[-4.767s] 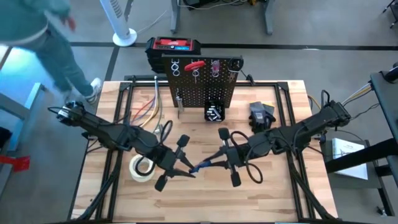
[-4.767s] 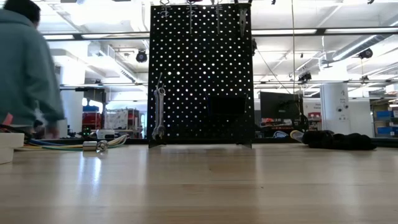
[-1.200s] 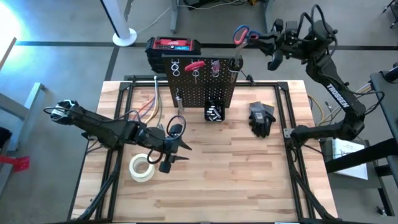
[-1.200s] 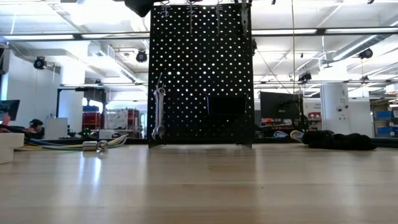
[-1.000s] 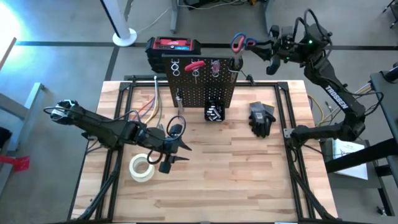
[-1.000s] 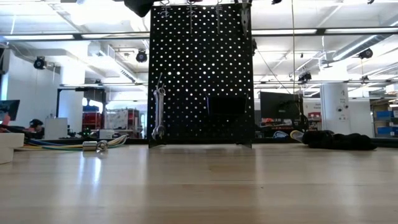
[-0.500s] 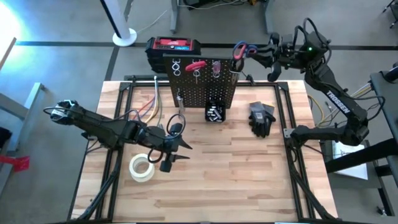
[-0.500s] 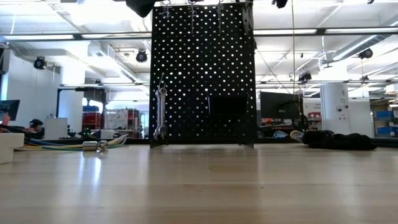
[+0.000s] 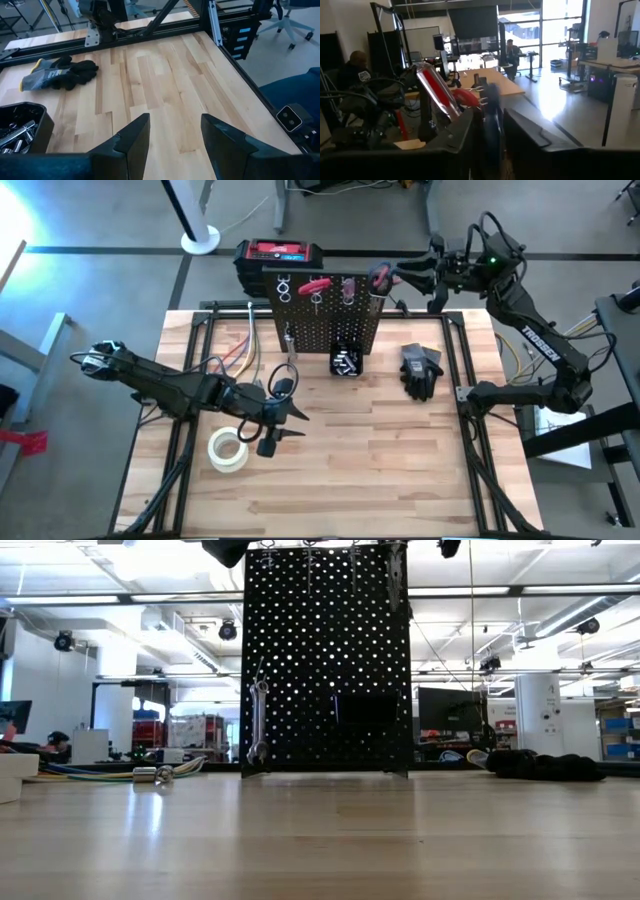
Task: Hang tools onto peg board
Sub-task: Hang the blue scissors on the peg board, then put the socket into the black bin on the peg board
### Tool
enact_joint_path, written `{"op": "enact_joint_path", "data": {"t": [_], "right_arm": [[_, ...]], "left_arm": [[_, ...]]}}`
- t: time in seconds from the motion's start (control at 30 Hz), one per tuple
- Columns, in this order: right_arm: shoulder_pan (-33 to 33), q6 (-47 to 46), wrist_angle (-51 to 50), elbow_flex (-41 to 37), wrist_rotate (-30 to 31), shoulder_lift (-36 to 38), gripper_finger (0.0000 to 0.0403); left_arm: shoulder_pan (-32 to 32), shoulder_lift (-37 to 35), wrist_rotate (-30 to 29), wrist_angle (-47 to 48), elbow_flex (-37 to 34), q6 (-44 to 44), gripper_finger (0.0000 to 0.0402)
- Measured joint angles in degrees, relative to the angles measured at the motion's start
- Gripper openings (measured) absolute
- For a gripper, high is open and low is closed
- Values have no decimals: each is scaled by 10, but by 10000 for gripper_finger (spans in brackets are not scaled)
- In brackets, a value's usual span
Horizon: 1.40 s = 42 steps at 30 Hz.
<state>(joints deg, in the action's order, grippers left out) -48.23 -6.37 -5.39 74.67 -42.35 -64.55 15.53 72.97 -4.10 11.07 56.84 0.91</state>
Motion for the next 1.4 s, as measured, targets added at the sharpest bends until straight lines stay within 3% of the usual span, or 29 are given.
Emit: {"op": "enact_joint_path", "data": {"t": [0.33,0.67,0.8,0.93,1.1,1.23,1.4], "right_arm": [[0,-32,23,0,4,8,157],[1,-36,34,-1,23,97,145],[23,-22,-32,-17,24,135,142],[72,-23,-49,-84,26,173,143],[158,-26,-14,-218,76,226,136],[237,-46,113,-351,128,247,126],[310,-80,307,-477,162,229,110]], "left_arm": [[0,0,1,0,0,-14,168],[17,-27,5,-3,-12,-32,168],[18,-47,1,-84,-72,-40,168],[17,-57,-8,-242,-165,-51,168],[16,-51,-67,-405,-263,-98,168],[16,-36,-121,-491,-311,-127,168],[15,-22,-135,-495,-326,-142,168]]}}
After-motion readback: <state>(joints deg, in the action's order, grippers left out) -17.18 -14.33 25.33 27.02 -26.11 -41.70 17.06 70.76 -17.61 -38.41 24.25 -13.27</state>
